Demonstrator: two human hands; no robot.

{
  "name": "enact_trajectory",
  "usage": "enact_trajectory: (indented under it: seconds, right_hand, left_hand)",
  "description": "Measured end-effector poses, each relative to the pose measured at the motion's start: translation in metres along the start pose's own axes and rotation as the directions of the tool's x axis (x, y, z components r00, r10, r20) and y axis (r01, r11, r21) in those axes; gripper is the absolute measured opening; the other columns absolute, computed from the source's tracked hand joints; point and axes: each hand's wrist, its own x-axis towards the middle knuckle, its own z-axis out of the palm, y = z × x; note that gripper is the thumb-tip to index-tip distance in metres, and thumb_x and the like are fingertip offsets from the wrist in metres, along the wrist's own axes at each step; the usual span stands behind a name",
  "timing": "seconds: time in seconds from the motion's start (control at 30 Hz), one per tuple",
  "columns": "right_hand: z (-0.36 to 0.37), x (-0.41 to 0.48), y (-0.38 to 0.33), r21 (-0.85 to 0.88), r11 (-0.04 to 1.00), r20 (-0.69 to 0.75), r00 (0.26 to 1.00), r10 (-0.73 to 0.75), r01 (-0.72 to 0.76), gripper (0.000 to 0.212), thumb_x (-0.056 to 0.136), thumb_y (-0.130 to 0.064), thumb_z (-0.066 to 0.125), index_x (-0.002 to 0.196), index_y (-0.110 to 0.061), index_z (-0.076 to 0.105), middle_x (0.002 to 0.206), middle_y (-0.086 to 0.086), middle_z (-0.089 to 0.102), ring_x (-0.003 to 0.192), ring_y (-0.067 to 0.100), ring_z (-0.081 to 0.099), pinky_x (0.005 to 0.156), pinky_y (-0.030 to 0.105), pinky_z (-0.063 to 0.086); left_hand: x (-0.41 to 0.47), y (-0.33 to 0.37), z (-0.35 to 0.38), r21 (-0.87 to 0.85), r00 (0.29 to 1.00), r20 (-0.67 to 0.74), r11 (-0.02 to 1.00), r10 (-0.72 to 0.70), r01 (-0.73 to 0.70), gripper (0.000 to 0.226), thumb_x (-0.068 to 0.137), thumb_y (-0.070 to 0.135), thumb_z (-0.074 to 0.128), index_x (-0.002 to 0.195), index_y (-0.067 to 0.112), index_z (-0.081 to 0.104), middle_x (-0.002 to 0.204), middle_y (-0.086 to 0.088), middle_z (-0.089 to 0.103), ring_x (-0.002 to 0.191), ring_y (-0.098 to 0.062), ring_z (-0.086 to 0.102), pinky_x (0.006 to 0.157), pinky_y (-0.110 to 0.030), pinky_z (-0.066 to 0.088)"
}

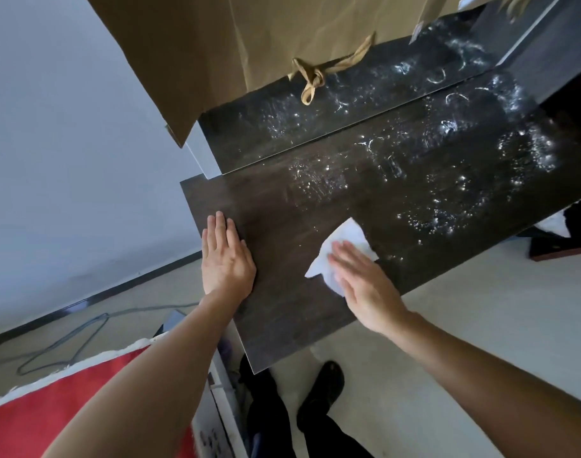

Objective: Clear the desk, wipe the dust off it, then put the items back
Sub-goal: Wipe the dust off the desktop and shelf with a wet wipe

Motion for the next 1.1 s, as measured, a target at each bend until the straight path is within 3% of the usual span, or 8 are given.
enact_trajectory:
  seconds: [0.07,0.17,0.3,0.47,0.63,0.83,1.0,1.1]
  right_hand:
    - [-0.019,0.034,0.029,-0.077,0.976,-0.11,0.974,0.197,-0.206,0.024,0.091,-0.009,0.052,0.11,-0.006,0.065,0.128,0.015,0.058,0.118,0.039,0.051,0.098,0.042,0.045]
    - [-0.02,0.06,0.004,-0.038,0.984,-0.102,0.98,0.169,-0.173,0.009,0.082,-0.005,0.063,0.084,-0.009,0.07,0.104,0.01,0.063,0.094,0.034,0.056,0.079,0.037,0.052]
    - [-0.001,0.06,-0.017,0.246,0.969,0.145,0.989,-0.01,-0.026,0.013,0.088,-0.012,0.061,0.092,-0.015,0.072,0.1,0.002,0.059,0.094,0.018,0.056,0.082,0.026,0.044]
    - [-0.003,0.115,0.025,0.067,0.991,-0.214,0.968,0.129,-0.117,0.025,0.077,-0.001,0.061,0.099,-0.008,0.071,0.109,0.012,0.061,0.102,0.03,0.05,0.085,0.043,0.049]
    - [0.02,0.082,0.012,-0.065,0.959,0.103,0.958,-0.267,0.275,0.06,0.075,0.01,0.063,0.131,-0.009,0.051,0.144,0.011,0.043,0.138,0.032,0.032,0.113,0.045,0.028]
    - [-0.004,0.166,0.046,-0.151,0.961,-0.024,0.973,0.23,-0.23,0.062,0.084,0.002,0.05,0.142,0.001,0.029,0.152,0.025,0.021,0.142,0.04,0.015,0.118,0.044,0.012]
    - [0.021,0.12,-0.001,-0.062,0.97,0.151,0.963,-0.222,0.233,0.061,0.078,0.007,0.039,0.139,-0.001,0.039,0.15,0.016,0.033,0.141,0.032,0.025,0.116,0.039,0.019]
    - [-0.002,0.158,0.045,-0.151,0.983,0.082,0.993,-0.09,0.102,0.07,0.073,0.014,0.047,0.14,-0.002,0.036,0.151,0.017,0.03,0.142,0.033,0.021,0.116,0.037,0.016]
  left_hand:
    - [0.002,0.005,0.001,-0.024,0.999,-0.016,0.999,-0.034,0.034,0.05,0.099,0.019,0.028,0.143,-0.004,0.029,0.156,-0.019,0.015,0.146,-0.033,0.006,0.12,-0.042,0.005]
    - [0.002,0.009,0.003,-0.04,0.998,-0.03,0.998,-0.054,0.053,0.049,0.098,0.018,0.03,0.141,-0.005,0.032,0.155,-0.02,0.018,0.146,-0.034,0.008,0.12,-0.043,0.006]
    - [0.001,0.009,0.003,-0.039,0.997,-0.06,0.998,-0.056,0.054,0.05,0.096,0.02,0.028,0.139,-0.005,0.036,0.154,-0.02,0.023,0.145,-0.035,0.013,0.12,-0.043,0.01]
    - [0.001,0.009,0.003,-0.021,0.996,-0.073,0.999,-0.05,0.048,0.05,0.096,0.022,0.029,0.139,-0.002,0.037,0.153,-0.02,0.024,0.144,-0.034,0.015,0.12,-0.041,0.007]
    - [0.001,0.011,0.001,-0.007,0.996,-0.066,0.999,-0.054,0.053,0.054,0.096,0.026,0.023,0.139,-0.002,0.038,0.153,-0.02,0.025,0.144,-0.034,0.016,0.119,-0.043,0.012]
    - [0.002,0.011,0.001,0.003,0.996,-0.066,0.998,-0.066,0.067,0.053,0.097,0.028,0.023,0.141,0.002,0.036,0.154,-0.017,0.024,0.145,-0.032,0.015,0.119,-0.04,0.008]
    - [0.002,0.011,0.0,-0.007,0.995,-0.068,0.998,-0.068,0.068,0.053,0.094,0.024,0.024,0.137,-0.003,0.042,0.151,-0.021,0.029,0.143,-0.035,0.021,0.118,-0.044,0.017]
    - [0.002,0.011,0.0,-0.007,0.996,-0.062,0.998,-0.069,0.069,0.052,0.095,0.025,0.025,0.138,-0.001,0.04,0.152,-0.02,0.028,0.143,-0.034,0.02,0.118,-0.043,0.014]
